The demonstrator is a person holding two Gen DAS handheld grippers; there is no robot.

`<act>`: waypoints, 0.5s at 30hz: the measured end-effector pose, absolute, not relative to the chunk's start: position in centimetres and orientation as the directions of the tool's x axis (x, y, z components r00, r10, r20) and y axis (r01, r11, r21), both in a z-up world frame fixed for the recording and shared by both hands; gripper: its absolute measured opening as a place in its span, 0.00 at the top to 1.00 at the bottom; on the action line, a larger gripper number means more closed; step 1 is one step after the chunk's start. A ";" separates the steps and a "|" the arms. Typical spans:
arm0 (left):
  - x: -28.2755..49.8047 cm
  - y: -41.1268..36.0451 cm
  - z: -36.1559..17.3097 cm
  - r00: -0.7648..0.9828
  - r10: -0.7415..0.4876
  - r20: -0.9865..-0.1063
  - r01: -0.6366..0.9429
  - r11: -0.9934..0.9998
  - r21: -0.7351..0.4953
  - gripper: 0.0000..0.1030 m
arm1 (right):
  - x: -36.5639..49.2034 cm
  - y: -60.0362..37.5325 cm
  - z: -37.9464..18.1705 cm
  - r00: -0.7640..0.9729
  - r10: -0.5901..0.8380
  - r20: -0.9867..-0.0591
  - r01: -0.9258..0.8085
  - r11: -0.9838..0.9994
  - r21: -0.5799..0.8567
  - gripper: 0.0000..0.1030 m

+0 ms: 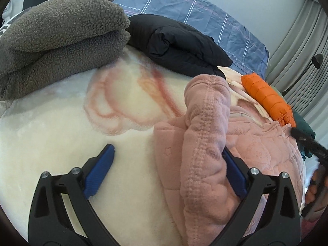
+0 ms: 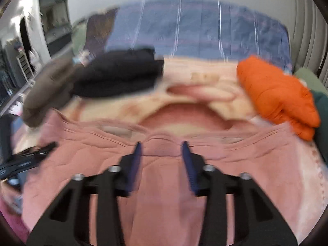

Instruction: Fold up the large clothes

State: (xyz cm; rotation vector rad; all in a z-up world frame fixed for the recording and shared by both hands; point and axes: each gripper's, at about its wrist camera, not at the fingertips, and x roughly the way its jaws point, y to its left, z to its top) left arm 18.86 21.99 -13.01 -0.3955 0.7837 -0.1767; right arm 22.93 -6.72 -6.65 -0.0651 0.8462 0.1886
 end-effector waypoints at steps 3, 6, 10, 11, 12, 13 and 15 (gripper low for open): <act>18.8 22.2 -13.1 0.701 -0.318 -0.638 0.021 0.903 -0.428 0.04 | 26.2 -7.3 -11.4 0.551 0.134 -0.824 -0.138 0.988 0.069 0.69; 18.8 22.5 -13.2 0.697 -0.346 -0.629 0.032 0.890 -0.454 0.05 | 25.6 -6.4 -10.7 0.575 0.097 -0.813 -0.160 0.987 0.005 0.68; 18.7 22.7 -13.2 0.698 -0.355 -0.622 0.036 0.884 -0.466 0.05 | 24.2 -7.6 -9.1 0.615 0.157 -0.773 -0.149 0.985 0.082 0.67; 18.7 22.8 -13.2 0.699 -0.357 -0.619 0.036 0.883 -0.468 0.05 | 23.3 -8.2 -8.3 0.638 0.164 -0.752 -0.134 0.986 0.101 0.66; 18.6 22.9 -13.2 0.701 -0.360 -0.616 0.037 0.880 -0.473 0.05 | 21.7 -8.4 -7.2 0.670 0.167 -0.723 -0.129 0.986 0.108 0.65; 18.6 22.9 -13.2 0.702 -0.362 -0.614 0.037 0.879 -0.476 0.06 | 20.3 -8.3 -6.4 0.689 0.178 -0.703 -0.146 0.984 0.106 0.62; 18.6 23.0 -13.2 0.702 -0.367 -0.610 0.038 0.875 -0.482 0.06 | 15.6 -6.9 -5.0 0.723 0.217 -0.656 -0.234 0.970 0.064 0.56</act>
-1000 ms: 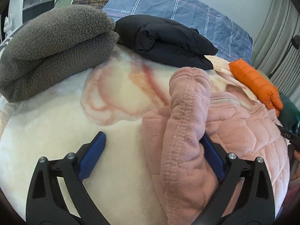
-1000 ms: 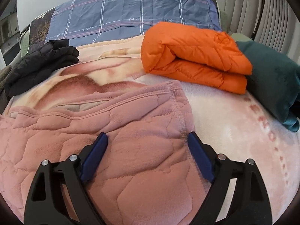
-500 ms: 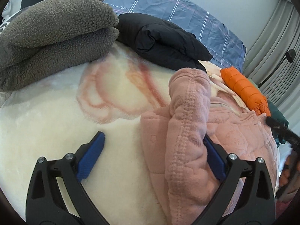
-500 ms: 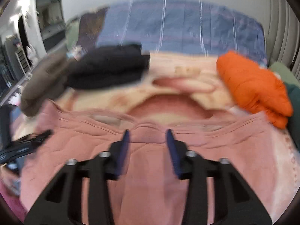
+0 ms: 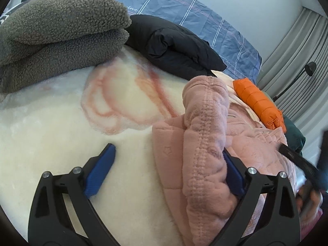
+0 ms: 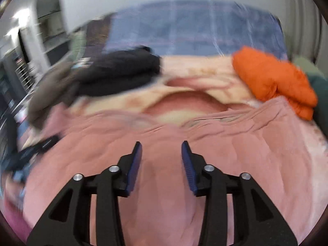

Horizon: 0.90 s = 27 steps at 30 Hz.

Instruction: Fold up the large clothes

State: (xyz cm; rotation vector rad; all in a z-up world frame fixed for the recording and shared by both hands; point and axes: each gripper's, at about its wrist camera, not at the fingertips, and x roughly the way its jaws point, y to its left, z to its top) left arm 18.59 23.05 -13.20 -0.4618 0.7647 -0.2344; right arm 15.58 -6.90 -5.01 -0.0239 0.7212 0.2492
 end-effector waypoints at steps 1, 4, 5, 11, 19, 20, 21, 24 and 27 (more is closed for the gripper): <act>18.6 23.1 -13.2 0.702 -0.367 -0.610 0.038 0.875 -0.482 0.06 | 13.2 -5.9 -4.6 0.736 0.232 -0.636 -0.285 0.958 0.020 0.48; 18.6 23.0 -13.1 0.700 -0.362 -0.615 0.039 0.880 -0.473 0.06 | 6.2 -2.3 -4.4 0.763 0.286 -0.579 -0.440 0.887 -0.141 0.36; 18.6 22.9 -13.1 0.699 -0.361 -0.617 0.039 0.881 -0.471 0.06 | 4.6 -1.4 -4.7 0.763 0.303 -0.571 -0.477 0.860 -0.181 0.33; 18.7 22.9 -13.1 0.698 -0.360 -0.619 0.038 0.882 -0.470 0.06 | -3.7 6.0 -9.1 0.789 0.333 -0.516 -0.600 0.595 -0.535 0.23; 18.7 23.1 -13.2 0.698 -0.368 -0.614 0.041 0.877 -0.479 0.06 | -3.0 10.6 -12.3 0.845 0.243 -0.476 -0.531 0.472 -0.703 0.21; 18.7 23.2 -13.2 0.698 -0.375 -0.610 0.044 0.872 -0.487 0.07 | -2.5 10.8 -12.4 0.846 0.241 -0.477 -0.531 0.476 -0.701 0.21; 18.7 23.4 -13.2 0.699 -0.383 -0.604 0.047 0.867 -0.496 0.08 | -2.1 11.3 -12.4 0.850 0.235 -0.472 -0.523 0.486 -0.700 0.21; 18.7 23.9 -13.2 0.704 -0.429 -0.565 0.070 0.834 -0.547 0.17 | -1.2 12.7 -12.7 0.852 0.223 -0.473 -0.516 0.501 -0.694 0.21; 18.9 23.9 -13.4 0.676 -0.531 -0.510 0.133 0.769 -0.625 0.48 | -0.7 13.2 -13.2 0.842 0.206 -0.499 -0.527 0.510 -0.680 0.36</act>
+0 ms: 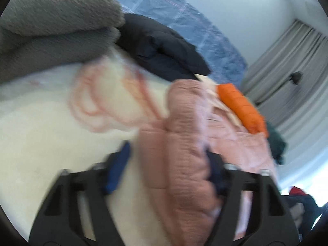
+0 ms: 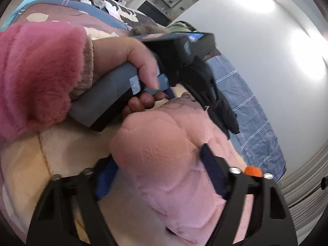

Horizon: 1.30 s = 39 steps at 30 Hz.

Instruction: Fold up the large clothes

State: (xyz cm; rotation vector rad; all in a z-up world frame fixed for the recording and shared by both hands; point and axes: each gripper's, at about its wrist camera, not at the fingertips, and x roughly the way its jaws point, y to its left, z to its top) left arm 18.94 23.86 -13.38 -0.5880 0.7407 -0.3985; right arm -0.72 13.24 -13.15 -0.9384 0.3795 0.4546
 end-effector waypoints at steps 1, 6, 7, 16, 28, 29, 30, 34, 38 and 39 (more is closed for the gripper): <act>19.0 23.7 -13.4 0.678 -0.527 -0.513 0.130 0.773 -0.621 0.49 | -0.6 13.1 -13.2 0.841 0.200 -0.504 -0.526 0.521 -0.672 0.46; 19.2 23.9 -13.5 0.678 -0.535 -0.505 0.131 0.763 -0.633 0.52 | -0.2 11.5 -11.3 0.810 0.247 -0.532 -0.554 0.621 -0.554 0.66; 19.1 23.8 -13.5 0.679 -0.536 -0.502 0.130 0.761 -0.636 0.53 | -0.1 11.2 -11.0 0.799 0.260 -0.543 -0.562 0.644 -0.519 0.67; 18.0 23.9 -10.8 0.719 -0.529 -0.451 0.124 0.736 -0.665 0.66 | 1.2 7.0 -6.4 0.717 0.424 -0.553 -0.583 0.799 -0.143 0.72; 17.4 12.9 2.8 0.740 -0.513 -0.434 0.313 0.835 -0.452 0.65 | -0.3 -5.0 0.5 0.773 0.537 -0.337 -0.498 0.843 0.203 0.74; 17.6 10.6 4.0 0.737 -0.511 -0.443 0.338 0.846 -0.413 0.65 | -0.4 -6.3 0.8 0.779 0.535 -0.326 -0.484 0.844 0.230 0.74; 17.7 8.7 4.8 0.733 -0.511 -0.449 0.357 0.851 -0.386 0.65 | -0.5 -8.2 1.1 0.789 0.531 -0.310 -0.464 0.845 0.265 0.74; 18.2 1.0 6.9 0.725 -0.495 -0.479 0.422 0.869 -0.258 0.65 | -1.1 -14.3 1.1 0.822 0.505 -0.262 -0.394 0.838 0.379 0.74; 18.5 -7.3 7.3 0.712 -0.471 -0.521 0.483 0.867 -0.124 0.65 | -1.8 -19.5 -0.2 0.853 0.460 -0.245 -0.318 0.832 0.454 0.74; 18.6 -9.0 7.0 0.704 -0.470 -0.532 0.497 0.862 -0.103 0.65 | -2.0 -20.4 -0.6 0.857 0.452 -0.246 -0.303 0.830 0.468 0.74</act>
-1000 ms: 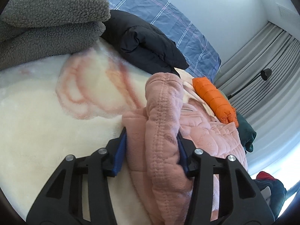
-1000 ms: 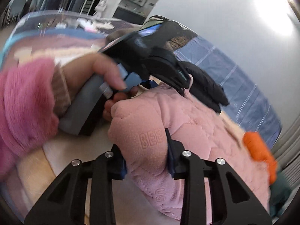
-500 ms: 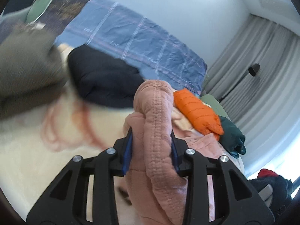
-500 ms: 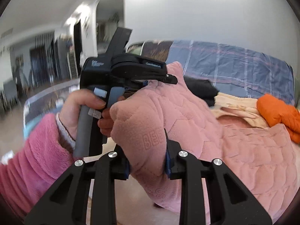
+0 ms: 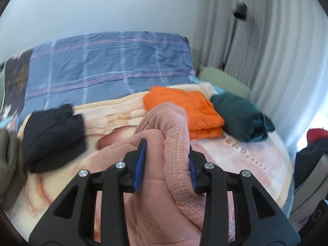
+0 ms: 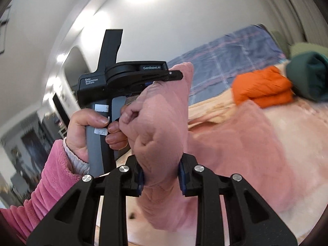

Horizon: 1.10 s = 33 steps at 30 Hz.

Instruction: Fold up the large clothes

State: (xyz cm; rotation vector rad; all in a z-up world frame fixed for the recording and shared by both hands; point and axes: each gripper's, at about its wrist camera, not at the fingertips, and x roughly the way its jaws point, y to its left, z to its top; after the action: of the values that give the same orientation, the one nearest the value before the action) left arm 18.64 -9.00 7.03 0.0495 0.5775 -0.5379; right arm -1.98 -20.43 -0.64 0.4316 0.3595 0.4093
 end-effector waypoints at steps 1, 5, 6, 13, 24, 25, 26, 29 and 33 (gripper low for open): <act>18.7 -10.6 6.6 0.692 -0.475 -0.544 0.513 0.853 -0.093 0.65 | -2.1 -21.5 -1.1 0.862 0.442 -0.249 -0.284 0.827 0.485 0.75; 19.9 -15.8 4.5 0.615 -0.530 -0.584 0.577 0.807 -0.124 0.66 | -2.1 -25.4 -3.6 0.863 0.419 -0.282 -0.203 0.799 0.566 0.75; 20.3 -16.6 3.9 0.594 -0.544 -0.593 0.585 0.798 -0.145 0.67 | -2.0 -26.2 -4.4 0.861 0.416 -0.293 -0.181 0.789 0.587 0.75; 23.2 -19.6 -1.6 0.444 -0.608 -0.658 0.577 0.756 -0.309 0.69 | -1.5 -29.3 -8.9 0.819 0.441 -0.368 -0.098 0.739 0.667 0.75; 22.9 -18.8 -2.2 0.425 -0.660 -0.619 0.595 0.719 -0.358 0.63 | 0.6 -29.7 -8.9 0.793 0.465 -0.393 -0.106 0.741 0.663 0.48; 22.9 -18.6 -2.5 0.423 -0.666 -0.614 0.591 0.716 -0.370 0.63 | 1.1 -29.8 -8.9 0.792 0.470 -0.391 -0.108 0.737 0.667 0.51; 22.9 -18.5 -2.5 0.425 -0.665 -0.614 0.586 0.719 -0.374 0.63 | 1.4 -29.7 -8.8 0.789 0.476 -0.388 -0.110 0.731 0.673 0.70; 22.5 -17.7 -1.0 0.467 -0.637 -0.614 0.560 0.750 -0.352 0.62 | 1.1 -30.1 -7.3 0.803 0.490 -0.340 -0.144 0.712 0.687 0.77; 19.5 -15.9 3.5 0.624 -0.570 -0.535 0.582 0.796 -0.169 0.46 | -1.2 -30.5 -4.5 0.849 0.444 -0.287 -0.184 0.757 0.627 0.78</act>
State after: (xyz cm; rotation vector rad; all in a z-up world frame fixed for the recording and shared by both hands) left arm 19.46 -15.88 3.47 0.0209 0.6065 -0.6611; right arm -1.16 -30.48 -4.50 0.6244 0.4415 0.3541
